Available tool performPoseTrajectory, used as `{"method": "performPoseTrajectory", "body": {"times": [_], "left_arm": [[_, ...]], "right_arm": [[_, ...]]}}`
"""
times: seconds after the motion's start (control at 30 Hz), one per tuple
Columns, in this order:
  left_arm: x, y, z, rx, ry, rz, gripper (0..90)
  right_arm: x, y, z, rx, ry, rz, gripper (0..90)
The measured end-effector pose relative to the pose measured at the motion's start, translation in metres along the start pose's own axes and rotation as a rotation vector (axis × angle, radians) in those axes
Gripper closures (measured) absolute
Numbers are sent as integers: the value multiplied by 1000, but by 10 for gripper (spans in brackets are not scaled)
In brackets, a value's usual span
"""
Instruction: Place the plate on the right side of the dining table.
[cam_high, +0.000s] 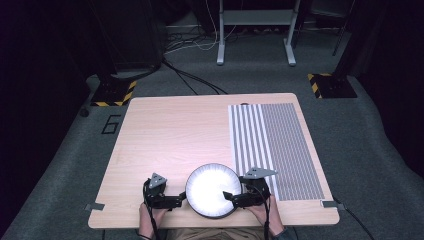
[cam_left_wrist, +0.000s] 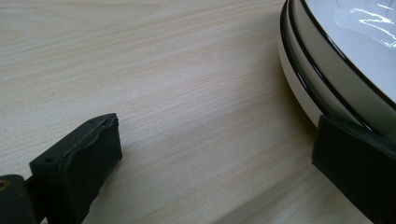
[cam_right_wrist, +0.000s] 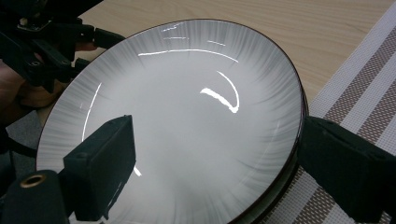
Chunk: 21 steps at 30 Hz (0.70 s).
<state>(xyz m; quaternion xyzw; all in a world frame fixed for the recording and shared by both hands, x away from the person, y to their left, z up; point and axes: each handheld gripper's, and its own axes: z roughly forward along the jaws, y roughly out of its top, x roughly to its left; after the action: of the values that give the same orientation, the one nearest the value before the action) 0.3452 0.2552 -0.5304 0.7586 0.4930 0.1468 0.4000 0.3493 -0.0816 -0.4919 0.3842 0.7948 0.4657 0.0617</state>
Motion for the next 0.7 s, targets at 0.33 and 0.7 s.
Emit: {"method": "performPoseTrajectory", "body": {"times": [0.33, 0.7], "left_arm": [[0, 0, 0, -1, 1, -3, 12], [0, 0, 0, -2, 2, -3, 12]], "right_arm": [[2, 0, 5, 8, -1, -4, 124], [5, 0, 11, 15, 3, -7, 131]]}}
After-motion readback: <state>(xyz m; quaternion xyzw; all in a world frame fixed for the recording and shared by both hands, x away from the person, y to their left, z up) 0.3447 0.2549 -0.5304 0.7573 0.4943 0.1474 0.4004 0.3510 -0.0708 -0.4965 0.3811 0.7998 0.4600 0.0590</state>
